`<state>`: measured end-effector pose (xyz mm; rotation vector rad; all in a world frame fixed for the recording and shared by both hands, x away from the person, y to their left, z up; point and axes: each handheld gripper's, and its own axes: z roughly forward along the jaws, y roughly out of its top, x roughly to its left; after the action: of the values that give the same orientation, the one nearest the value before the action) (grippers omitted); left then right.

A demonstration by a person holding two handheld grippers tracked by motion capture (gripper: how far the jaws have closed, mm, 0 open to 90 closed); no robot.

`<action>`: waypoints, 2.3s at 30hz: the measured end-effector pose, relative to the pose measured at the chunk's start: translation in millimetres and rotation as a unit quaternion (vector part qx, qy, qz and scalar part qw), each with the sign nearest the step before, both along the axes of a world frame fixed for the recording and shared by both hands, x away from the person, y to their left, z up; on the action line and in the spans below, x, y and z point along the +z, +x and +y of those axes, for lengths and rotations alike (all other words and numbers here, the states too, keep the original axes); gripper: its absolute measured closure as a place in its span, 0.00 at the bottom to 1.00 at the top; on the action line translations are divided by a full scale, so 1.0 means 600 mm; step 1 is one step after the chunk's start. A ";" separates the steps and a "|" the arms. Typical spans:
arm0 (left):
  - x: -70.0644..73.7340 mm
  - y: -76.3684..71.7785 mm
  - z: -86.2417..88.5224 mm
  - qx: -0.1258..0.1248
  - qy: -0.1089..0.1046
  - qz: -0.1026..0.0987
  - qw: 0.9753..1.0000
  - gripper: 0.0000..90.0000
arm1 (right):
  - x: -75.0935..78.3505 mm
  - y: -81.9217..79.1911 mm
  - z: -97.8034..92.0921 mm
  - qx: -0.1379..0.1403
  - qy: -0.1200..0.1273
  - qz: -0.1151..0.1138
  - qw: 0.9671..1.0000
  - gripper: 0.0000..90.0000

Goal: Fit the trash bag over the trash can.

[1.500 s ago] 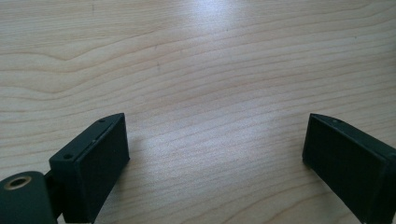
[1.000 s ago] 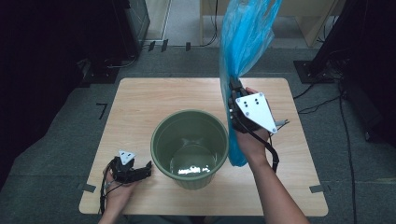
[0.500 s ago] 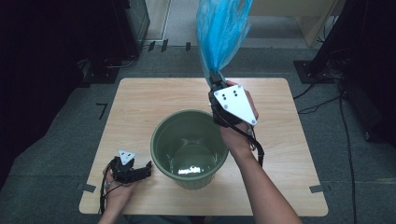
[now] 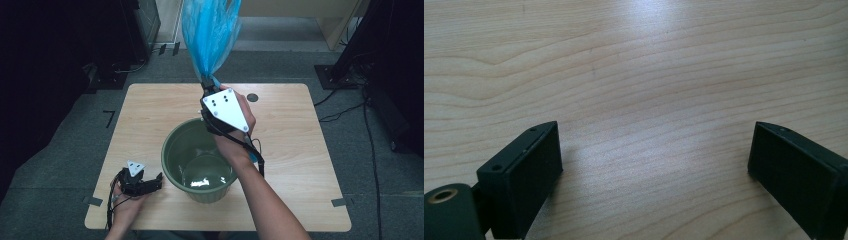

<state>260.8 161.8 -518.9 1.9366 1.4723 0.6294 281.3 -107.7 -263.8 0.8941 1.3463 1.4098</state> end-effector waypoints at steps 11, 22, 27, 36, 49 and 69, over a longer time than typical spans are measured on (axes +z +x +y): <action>0.000 0.000 0.000 0.000 0.000 0.000 1.000 0.07 | 0.004 0.002 0.042 0.016 0.008 0.003 1.000 1.00; 0.000 0.000 0.000 0.001 -0.001 0.000 1.000 0.07 | 0.018 0.000 0.083 0.035 0.025 0.001 0.999 1.00; 0.000 0.000 0.000 0.002 0.000 0.000 1.000 0.07 | 0.026 -0.003 0.093 0.040 0.029 -0.003 0.999 1.00; 0.003 -0.004 0.006 0.011 -0.007 -0.021 1.000 0.07 | 0.011 -0.008 0.071 0.035 0.028 0.003 0.999 1.00; 0.068 -0.021 0.019 0.036 -0.113 -0.128 0.985 0.07 | -0.014 -0.023 0.033 0.038 0.037 0.006 0.999 1.00; 0.257 -0.038 -0.013 0.010 -0.228 -0.302 0.926 0.08 | -0.051 -0.063 0.001 0.049 0.034 0.008 0.998 1.00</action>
<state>238.2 154.1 -364.4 1.2204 1.1140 0.7320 243.6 -106.9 -294.7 0.8950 1.3768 1.5356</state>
